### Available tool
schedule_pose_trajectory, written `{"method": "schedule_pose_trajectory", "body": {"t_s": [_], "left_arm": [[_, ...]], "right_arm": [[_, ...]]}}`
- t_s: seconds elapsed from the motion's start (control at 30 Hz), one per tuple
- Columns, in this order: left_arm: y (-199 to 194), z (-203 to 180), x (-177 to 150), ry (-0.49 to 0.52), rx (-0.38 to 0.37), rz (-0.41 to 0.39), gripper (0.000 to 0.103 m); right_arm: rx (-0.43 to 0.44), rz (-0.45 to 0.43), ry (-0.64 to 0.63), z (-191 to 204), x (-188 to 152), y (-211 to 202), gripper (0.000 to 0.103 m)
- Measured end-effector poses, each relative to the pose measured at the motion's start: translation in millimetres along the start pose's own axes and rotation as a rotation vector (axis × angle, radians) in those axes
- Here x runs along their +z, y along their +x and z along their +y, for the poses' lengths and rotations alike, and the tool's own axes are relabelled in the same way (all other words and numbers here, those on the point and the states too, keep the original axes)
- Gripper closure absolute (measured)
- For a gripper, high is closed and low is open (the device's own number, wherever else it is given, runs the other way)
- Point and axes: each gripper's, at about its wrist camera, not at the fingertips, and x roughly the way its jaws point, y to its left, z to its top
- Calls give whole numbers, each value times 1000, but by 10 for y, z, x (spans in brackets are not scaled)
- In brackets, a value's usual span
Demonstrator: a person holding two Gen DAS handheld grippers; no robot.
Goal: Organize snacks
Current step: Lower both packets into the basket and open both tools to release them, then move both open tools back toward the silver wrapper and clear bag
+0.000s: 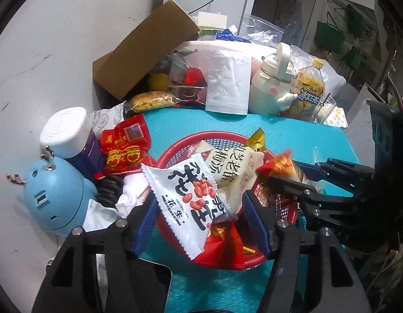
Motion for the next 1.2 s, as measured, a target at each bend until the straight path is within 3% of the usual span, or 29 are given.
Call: {"method": "schedule_pose_trajectory", "body": {"t_s": [0.17,0.3,0.47,0.8,1.2], "left_arm": [[-2,34,-26,-14,8,3,40],[-25,56,-32,-23,11,-5,40],[-69,95,-34,-32,25,-21,40],[2,160,-87,-63,29,18,40],[-241,76,-93,-34,74,-41,40]], "right_arm": [[17,1,-12,39,-8,-31,65],[16,-5,-10,39,-14,-58,54],[12,-6,1,32,-9,-70,48],[-11,-27,-4,54,3,-152,46],[-10,-51,-3,81,17,-271,46]]}}
